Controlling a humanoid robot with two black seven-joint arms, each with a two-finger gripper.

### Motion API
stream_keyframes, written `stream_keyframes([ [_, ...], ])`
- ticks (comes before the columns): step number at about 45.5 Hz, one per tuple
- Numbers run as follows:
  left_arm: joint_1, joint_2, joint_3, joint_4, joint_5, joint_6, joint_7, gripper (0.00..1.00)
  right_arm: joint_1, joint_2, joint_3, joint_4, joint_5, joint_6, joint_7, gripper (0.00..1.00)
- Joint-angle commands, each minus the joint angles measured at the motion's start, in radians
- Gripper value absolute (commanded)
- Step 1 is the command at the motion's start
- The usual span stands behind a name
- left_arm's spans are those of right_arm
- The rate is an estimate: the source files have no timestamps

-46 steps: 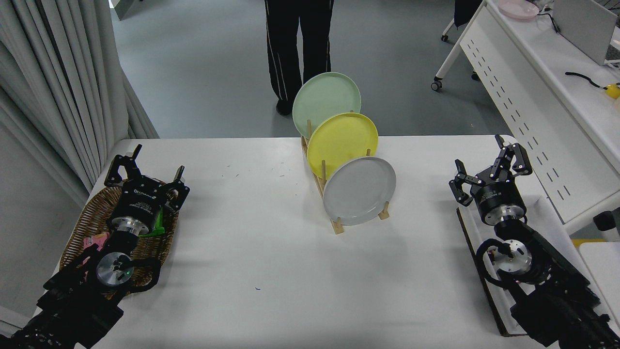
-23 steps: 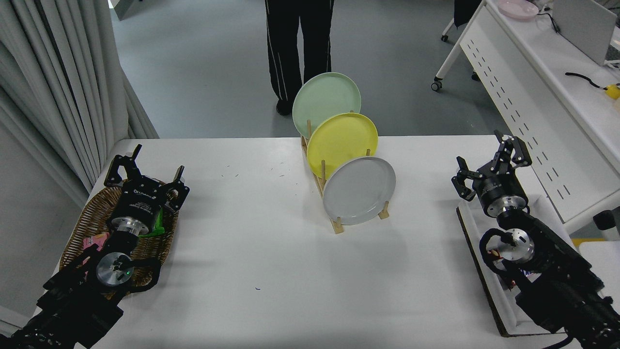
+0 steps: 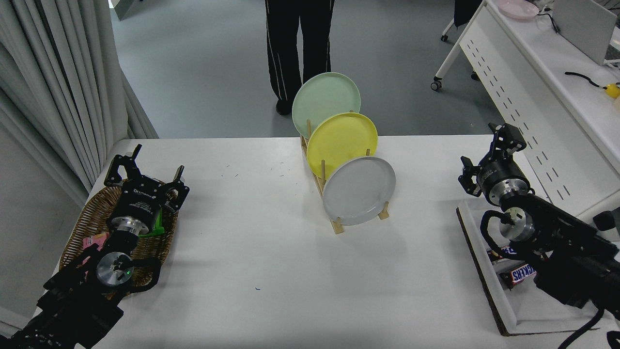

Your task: Place the plate on the table

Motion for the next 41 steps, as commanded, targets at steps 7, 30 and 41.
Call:
stream_keyframes([
  [7, 0.0, 0.0, 0.0, 0.0, 0.0, 0.0, 0.0, 1.0, 0.193, -0.089, -0.44, 0.123, 0.13, -0.007, -0.009, 1.0],
  [30, 0.0, 0.0, 0.0, 0.0, 0.0, 0.0, 0.0, 1.0, 0.426, -0.246, -0.759, 0.401, 0.207, 0.35, -0.02, 0.99],
  [41, 0.0, 0.0, 0.0, 0.0, 0.0, 0.0, 0.0, 1.0, 0.493, -0.24, -0.81, 0.41, 0.334, 0.341, -0.22, 0.99],
])
